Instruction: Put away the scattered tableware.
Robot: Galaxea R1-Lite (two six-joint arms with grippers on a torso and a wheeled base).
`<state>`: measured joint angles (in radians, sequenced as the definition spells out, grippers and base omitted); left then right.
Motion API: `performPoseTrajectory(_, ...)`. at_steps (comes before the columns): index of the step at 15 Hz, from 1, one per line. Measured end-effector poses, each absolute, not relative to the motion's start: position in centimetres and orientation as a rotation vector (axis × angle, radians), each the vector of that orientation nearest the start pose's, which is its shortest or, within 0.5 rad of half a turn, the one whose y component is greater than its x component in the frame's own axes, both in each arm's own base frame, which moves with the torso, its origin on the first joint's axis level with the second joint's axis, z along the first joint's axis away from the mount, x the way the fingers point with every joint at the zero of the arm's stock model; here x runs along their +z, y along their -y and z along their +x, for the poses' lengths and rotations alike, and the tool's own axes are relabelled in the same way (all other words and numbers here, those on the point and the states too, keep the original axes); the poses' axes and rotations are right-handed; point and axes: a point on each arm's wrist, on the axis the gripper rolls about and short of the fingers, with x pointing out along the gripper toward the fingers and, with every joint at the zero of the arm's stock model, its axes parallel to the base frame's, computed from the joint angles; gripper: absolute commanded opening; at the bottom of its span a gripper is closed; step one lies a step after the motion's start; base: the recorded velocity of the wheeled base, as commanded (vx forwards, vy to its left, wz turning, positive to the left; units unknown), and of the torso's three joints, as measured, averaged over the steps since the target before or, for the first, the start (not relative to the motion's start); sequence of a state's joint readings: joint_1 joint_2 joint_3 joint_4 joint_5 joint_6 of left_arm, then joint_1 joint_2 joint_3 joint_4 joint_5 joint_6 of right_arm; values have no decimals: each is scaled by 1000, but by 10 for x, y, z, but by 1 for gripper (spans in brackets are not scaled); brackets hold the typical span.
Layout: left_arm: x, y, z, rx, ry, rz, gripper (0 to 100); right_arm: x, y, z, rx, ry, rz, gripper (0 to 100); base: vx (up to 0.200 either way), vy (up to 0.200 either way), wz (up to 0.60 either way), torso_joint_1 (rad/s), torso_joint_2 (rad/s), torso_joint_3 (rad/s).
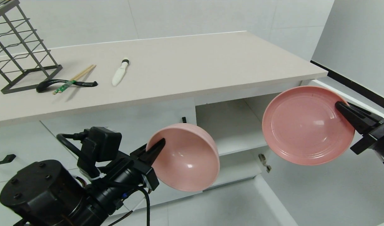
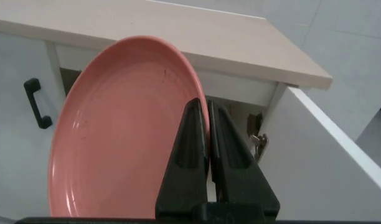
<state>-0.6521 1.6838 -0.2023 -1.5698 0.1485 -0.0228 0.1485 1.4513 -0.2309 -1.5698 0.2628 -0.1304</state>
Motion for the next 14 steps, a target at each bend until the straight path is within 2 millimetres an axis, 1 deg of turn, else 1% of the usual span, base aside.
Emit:
performPoseTrajectory(4, 140, 135, 182, -504, 76, -57, 0, 194, -34, 188, 384, 377, -149, 0, 0, 0, 0, -256, 321, 124)
performPoseTrajectory(6, 140, 135, 182, -504, 77, -57, 0, 193, -34, 187, 385, 370, -148, 0, 0, 0, 0, -149, 281, 132)
performPoseTrajectory(9, 140, 135, 182, -504, 78, -59, 0, 189, -35, 188, 391, 351, -147, 0, 0, 0, 0, -35, 245, 59)
performPoseTrajectory(12, 140, 135, 182, -504, 79, -60, 0, 187, -36, 189, 395, 343, -146, 0, 0, 0, 0, -2, 55, 26)
performPoseTrajectory(14, 139, 134, 181, -505, 72, -61, 0, 185, -36, 189, 395, 334, -145, 0, 200, 0, 0, 2, 7, 39)
